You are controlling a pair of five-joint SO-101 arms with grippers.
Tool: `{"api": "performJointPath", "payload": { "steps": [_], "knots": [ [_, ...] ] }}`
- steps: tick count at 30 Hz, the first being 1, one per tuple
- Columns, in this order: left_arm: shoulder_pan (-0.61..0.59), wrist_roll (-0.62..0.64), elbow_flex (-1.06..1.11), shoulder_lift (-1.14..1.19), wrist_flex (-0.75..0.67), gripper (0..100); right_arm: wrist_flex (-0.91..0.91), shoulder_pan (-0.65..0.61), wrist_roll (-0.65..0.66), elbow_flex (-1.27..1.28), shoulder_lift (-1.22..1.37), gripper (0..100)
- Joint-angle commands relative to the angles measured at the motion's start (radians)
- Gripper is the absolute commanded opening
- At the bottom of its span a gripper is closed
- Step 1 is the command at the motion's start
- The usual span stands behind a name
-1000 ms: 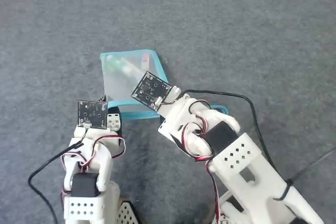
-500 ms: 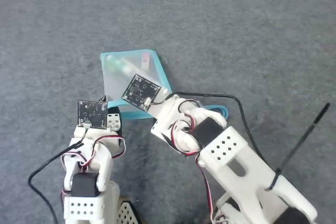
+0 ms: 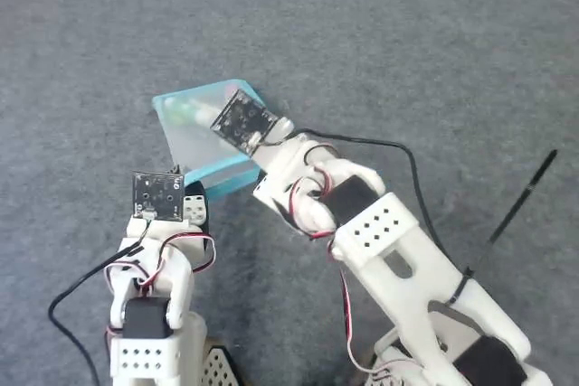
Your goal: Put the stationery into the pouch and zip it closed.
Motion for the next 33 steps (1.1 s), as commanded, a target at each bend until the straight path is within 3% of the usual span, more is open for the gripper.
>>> {"api": "performJointPath", "payload": {
  "steps": [1,6,9,13,19,28,33],
  "knots": [
    [0.012,0.011,-0.018,0.005,-0.015,1,0.045,-0.137,-0.012,-0.052,-0.044,10.3],
    [0.012,0.011,-0.018,0.005,-0.015,1,0.176,-0.176,-0.006,-0.043,-0.274,10.6],
    [0.012,0.011,-0.018,0.005,-0.014,1,0.211,-0.051,0.005,0.029,-0.417,10.6],
    [0.012,0.011,-0.018,0.005,-0.014,1,0.077,0.108,0.038,0.224,-0.501,10.6],
    [0.012,0.011,-0.018,0.005,-0.011,1,-0.099,0.236,0.100,0.304,-0.303,10.6],
    [0.012,0.011,-0.018,0.005,-0.012,1,-0.119,0.137,0.114,0.253,-0.081,10.6],
    [0.012,0.011,-0.018,0.005,-0.011,1,-0.209,0.166,0.114,0.244,0.036,10.6]
  ]
}}
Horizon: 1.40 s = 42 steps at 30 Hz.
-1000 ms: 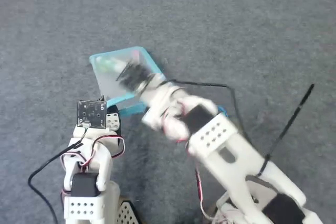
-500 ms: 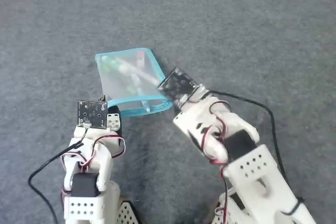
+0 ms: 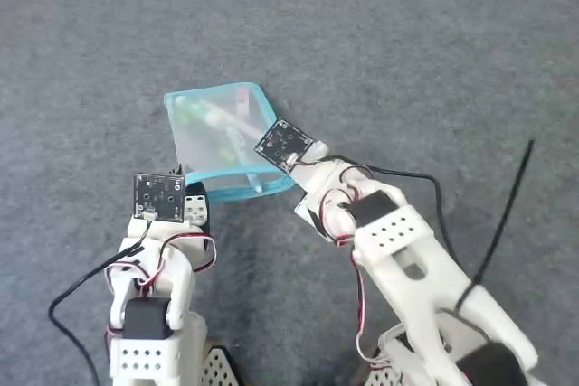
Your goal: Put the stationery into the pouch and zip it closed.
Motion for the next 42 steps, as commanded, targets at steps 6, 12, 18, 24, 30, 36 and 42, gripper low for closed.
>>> {"api": "performJointPath", "payload": {
  "steps": [6,12,18,24,30,36,42],
  "knots": [
    [0.012,0.015,-0.018,0.005,-0.011,1,-0.108,0.022,-0.003,-0.183,0.251,10.2],
    [0.012,0.015,-0.018,0.005,-0.012,1,-0.065,0.091,-0.031,-0.221,0.269,10.7],
    [0.012,0.015,-0.019,0.005,-0.012,1,-0.039,0.018,-0.008,-0.107,0.150,24.7],
    [0.012,0.015,-0.019,0.005,-0.011,1,-0.091,-0.013,-0.008,-0.089,0.107,27.9],
    [0.012,0.015,-0.019,0.005,-0.009,1,-0.162,-0.008,-0.006,-0.180,0.288,27.9],
    [0.012,0.015,-0.019,0.005,-0.009,1,-0.087,0.024,-0.018,-0.341,0.452,16.2],
    [0.012,0.015,-0.021,0.005,-0.009,1,0.117,0.082,-0.135,-0.385,0.272,0.8]
  ]
}}
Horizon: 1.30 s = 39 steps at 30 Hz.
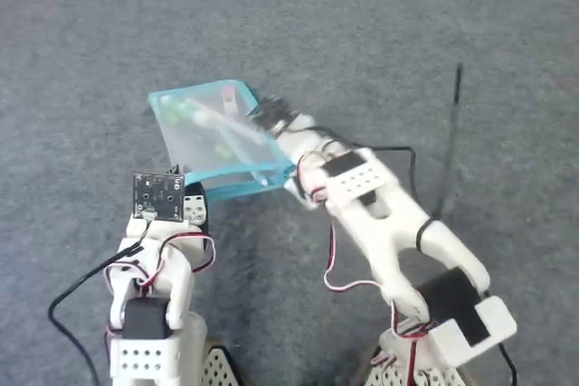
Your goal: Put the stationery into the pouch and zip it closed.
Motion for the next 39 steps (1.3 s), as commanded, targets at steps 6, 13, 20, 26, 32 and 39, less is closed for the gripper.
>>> {"api": "performJointPath", "payload": {
  "steps": [6,13,20,26,32,39],
  "knots": [
    [0.014,0.015,-0.033,0.005,-0.009,1,0.332,-0.068,-0.048,-0.068,-0.588,0.7],
    [0.008,0.015,-0.036,0.005,-0.008,1,0.417,-0.200,-0.046,-0.069,-0.750,0.7],
    [0.014,0.015,-0.054,0.011,0.011,1,0.478,-0.400,0.040,-0.068,-0.797,0.7],
    [0.061,-0.028,-0.053,0.011,0.038,1,0.475,-0.567,0.124,-0.069,-0.895,0.7],
    [0.066,-0.029,-0.053,0.011,0.040,1,0.460,-0.633,0.155,0.025,-0.906,2.0],
    [0.028,-0.028,-0.054,0.011,0.037,1,0.581,-0.278,0.232,0.120,-0.918,26.4]
  ]
}}
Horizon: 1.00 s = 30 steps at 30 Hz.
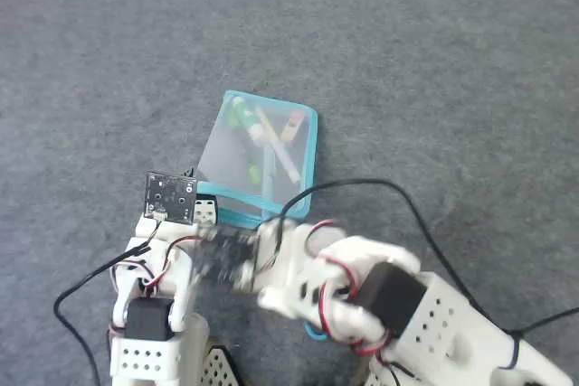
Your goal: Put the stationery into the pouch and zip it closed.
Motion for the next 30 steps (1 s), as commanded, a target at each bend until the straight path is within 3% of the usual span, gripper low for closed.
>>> {"api": "performJointPath", "payload": {
  "steps": [1,5,11,19,30],
  "knots": [
    [-0.023,-0.011,-0.053,0.012,0.000,1,-0.028,0.294,0.110,0.107,-0.044,27.8],
    [-0.023,-0.011,-0.053,0.012,0.002,1,-0.188,0.409,0.146,0.284,-0.084,28.3],
    [-0.023,-0.011,-0.053,0.012,0.000,1,-0.355,0.375,0.140,0.482,-0.186,28.4],
    [-0.021,-0.011,-0.053,0.012,0.000,1,-0.487,0.371,0.100,0.446,-0.005,28.4],
    [-0.021,-0.011,-0.053,0.012,-0.003,1,-0.466,0.272,0.077,0.402,0.064,28.4]
  ]
}}
